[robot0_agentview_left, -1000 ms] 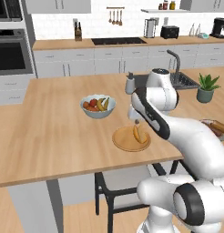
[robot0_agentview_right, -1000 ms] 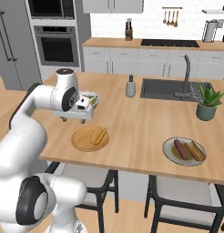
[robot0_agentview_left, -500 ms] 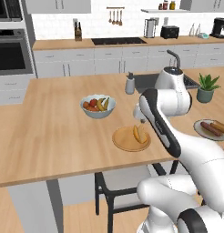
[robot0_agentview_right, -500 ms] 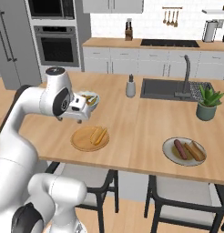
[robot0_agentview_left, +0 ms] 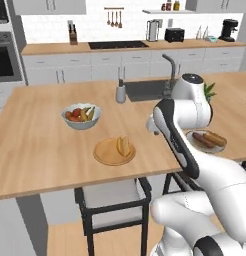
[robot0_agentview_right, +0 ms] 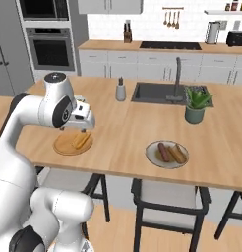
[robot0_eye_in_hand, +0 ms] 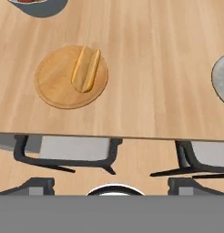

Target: Place one bun and one sausage from the bowl on each plate.

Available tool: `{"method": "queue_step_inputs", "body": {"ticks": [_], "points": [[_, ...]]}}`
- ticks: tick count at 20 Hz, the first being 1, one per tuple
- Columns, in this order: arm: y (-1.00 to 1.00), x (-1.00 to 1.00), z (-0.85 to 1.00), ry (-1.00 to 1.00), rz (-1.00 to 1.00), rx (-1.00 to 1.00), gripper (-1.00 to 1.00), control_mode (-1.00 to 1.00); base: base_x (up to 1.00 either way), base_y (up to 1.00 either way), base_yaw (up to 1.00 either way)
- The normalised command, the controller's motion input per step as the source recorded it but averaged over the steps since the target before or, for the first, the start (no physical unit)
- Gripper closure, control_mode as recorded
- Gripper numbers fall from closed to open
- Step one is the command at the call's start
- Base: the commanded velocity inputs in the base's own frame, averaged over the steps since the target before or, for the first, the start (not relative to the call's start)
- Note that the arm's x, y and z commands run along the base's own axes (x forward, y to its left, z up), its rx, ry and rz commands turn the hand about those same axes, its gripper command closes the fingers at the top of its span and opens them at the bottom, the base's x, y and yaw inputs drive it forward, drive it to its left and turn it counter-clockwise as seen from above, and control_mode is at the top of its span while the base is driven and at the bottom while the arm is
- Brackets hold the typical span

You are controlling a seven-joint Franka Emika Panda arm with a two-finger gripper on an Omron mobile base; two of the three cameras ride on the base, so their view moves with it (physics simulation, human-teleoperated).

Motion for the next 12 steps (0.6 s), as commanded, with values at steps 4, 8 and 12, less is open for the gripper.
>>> {"method": "queue_step_inputs", "body": {"ticks": [4,8,12], "points": [[0.0,0.0,0.0,0.0,0.0,0.0,-1.0,1.0,0.0,-1.0,-0.05],[0.0,0.0,0.0,0.0,0.0,0.0,-1.0,1.0,0.0,-1.0,-0.03],[0.0,0.0,0.0,0.0,0.0,0.0,-1.0,1.0,0.0,-1.0,-0.01]]}}
